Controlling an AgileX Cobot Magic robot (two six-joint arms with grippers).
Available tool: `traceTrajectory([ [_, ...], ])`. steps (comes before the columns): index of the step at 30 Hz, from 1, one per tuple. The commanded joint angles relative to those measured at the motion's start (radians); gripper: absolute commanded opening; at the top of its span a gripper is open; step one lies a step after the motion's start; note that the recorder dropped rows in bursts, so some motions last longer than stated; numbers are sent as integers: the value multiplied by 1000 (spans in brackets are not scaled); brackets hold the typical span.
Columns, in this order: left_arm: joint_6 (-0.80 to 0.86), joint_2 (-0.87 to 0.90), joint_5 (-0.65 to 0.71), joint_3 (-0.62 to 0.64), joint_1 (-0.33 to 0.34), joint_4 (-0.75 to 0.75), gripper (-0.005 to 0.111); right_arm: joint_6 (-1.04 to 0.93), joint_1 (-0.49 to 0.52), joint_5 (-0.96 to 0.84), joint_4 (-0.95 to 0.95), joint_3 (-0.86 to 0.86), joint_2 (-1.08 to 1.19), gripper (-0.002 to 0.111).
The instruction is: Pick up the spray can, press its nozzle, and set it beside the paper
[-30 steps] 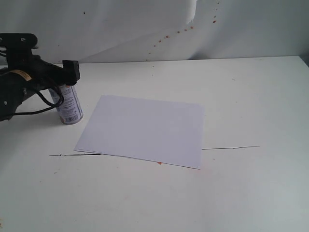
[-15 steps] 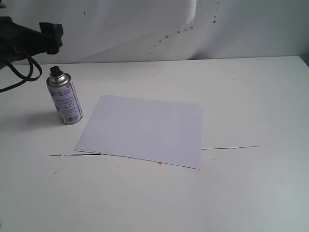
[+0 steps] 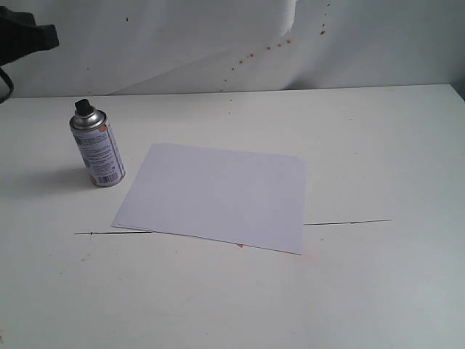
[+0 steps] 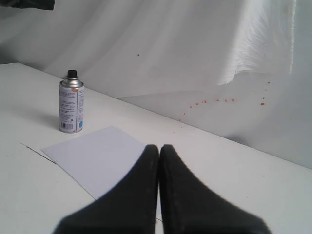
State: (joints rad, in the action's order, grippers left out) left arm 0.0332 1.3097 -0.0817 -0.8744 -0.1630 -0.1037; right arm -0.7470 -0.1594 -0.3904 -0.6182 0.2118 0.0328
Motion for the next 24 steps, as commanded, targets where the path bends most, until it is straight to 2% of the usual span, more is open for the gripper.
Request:
traceTrajectory([
  [1,2,-70,89,-3,1,-10,0,1,-3,-3,-3,-6,-4,0],
  [17,0,-354,350,-3,1,-6,0,1,-3,-3,-3,-6,-4,0],
  [24,0,-484,413,-3,1,95,0,1,-3,-3,-3,-6,-4,0],
])
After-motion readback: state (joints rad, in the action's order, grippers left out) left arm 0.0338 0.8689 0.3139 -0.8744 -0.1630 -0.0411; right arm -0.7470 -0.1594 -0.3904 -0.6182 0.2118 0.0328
